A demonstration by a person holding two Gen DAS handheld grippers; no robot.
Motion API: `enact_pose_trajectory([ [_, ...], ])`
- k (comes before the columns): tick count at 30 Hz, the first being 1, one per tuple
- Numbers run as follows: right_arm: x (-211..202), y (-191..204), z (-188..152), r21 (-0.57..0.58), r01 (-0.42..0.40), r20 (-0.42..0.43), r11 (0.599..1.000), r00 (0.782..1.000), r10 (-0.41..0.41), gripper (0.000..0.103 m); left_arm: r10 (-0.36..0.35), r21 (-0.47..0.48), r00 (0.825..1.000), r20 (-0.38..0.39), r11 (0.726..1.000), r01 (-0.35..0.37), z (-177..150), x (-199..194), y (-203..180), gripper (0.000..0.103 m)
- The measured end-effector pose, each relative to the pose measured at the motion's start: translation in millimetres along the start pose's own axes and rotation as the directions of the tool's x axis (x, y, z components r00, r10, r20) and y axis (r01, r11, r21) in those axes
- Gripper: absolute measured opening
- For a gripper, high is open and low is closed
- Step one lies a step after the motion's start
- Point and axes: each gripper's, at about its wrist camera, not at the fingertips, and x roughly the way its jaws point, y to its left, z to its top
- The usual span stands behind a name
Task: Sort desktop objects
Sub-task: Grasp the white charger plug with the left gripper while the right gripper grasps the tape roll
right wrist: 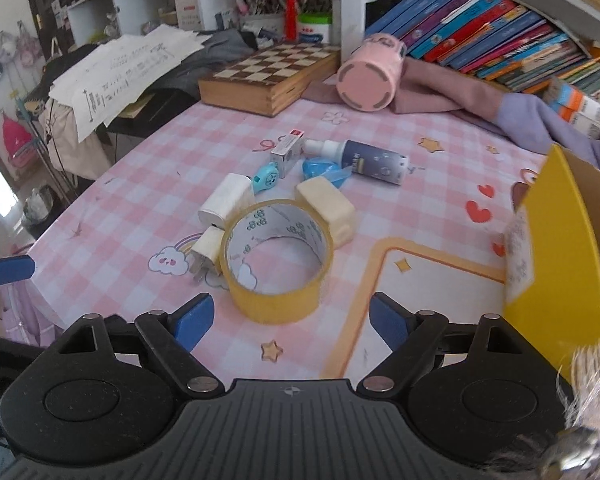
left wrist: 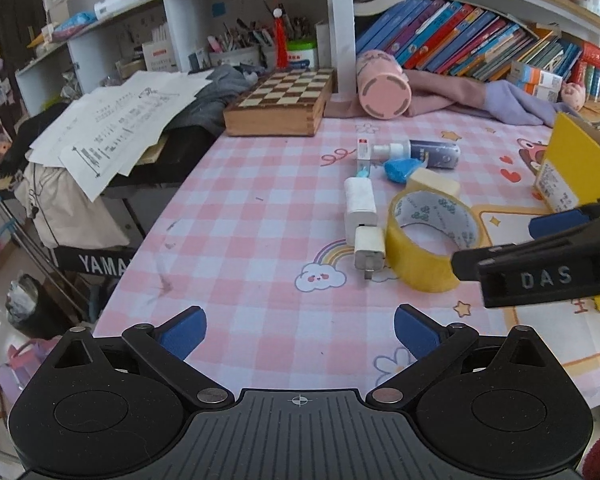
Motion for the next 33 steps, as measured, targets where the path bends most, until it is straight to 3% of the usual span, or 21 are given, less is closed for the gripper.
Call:
enact_pose_trajectory([
  [8,47.7,7.8,22.1,-0.07,-0.023,-0.053,0.997,0.998,0.019,0.087,-0.019,0.042,0.999,-0.038,0.999,0.02,10.4,19.8,-4.6,0.098],
  [14,51.5,-4.0,30.5,-0.062,-0.048,-0.083,0.997,0.996,0.043,0.08,-0.059,0.076,0.996,-0.067,0.995,0.064,18.5,36.2,-13.4,0.088],
  [24,25.8,-40.0,20.9,-0.005,0.026,-0.071,1.0,0.997,-0.026,0.079,-0.129,0.113,0.989,-0.068,0.984,0.136,39.9,79.7,-40.9,0.063],
  [29,18.1,-53.4,18.1,0.026,0.051,-0.055,0.998,0.997,-0.05,0.079,-0.151,0.084,0.984,-0.094,0.984,0.159,41.3,94.8,-45.9,0.043],
  [31,17.7,-55.4,16.0,0.037,0.051,-0.061,0.998,0.997,-0.049,0.079,-0.153,0.069,0.984,-0.094,0.985,0.16,42.5,95.4,-44.5,0.023],
  [33,15.8,-56.2,14.0,0.043,0.049,-0.063,0.998,0.997,-0.046,0.079,-0.155,0.066,0.982,-0.104,0.985,0.162,44.2,94.4,-43.7,0.024],
])
